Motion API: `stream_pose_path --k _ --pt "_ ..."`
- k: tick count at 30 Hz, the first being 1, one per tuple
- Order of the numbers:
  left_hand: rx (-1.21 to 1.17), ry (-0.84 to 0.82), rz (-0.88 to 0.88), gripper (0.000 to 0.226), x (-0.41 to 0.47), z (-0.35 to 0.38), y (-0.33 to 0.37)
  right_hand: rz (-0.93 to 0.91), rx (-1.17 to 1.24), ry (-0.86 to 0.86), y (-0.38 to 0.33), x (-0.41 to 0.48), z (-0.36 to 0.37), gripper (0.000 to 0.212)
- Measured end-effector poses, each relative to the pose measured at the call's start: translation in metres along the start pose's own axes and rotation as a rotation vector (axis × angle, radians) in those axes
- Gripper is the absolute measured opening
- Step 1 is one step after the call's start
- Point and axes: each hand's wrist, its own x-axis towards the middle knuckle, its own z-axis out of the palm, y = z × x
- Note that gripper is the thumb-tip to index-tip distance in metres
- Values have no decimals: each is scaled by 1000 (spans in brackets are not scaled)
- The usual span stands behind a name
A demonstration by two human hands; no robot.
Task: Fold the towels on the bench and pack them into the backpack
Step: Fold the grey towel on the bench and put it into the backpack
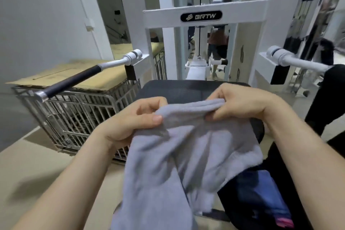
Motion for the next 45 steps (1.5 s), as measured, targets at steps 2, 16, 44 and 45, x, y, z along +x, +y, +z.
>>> stream_pose_path --k 2,16,44,45 --pt "75 59 -100 47 1 -22 -4 1 -22 261 -6 27 -6 16" --pt "1095 1055 216 16 96 -182 22 -50 -119 1510 -11 166 -78 37" --pt "1252 641 -239 21 -53 -217 -130 -117 -339 209 -40 225 128 9" --pt "1274 714 -249 23 -56 -218 -139 -113 -337 188 -43 222 129 7"
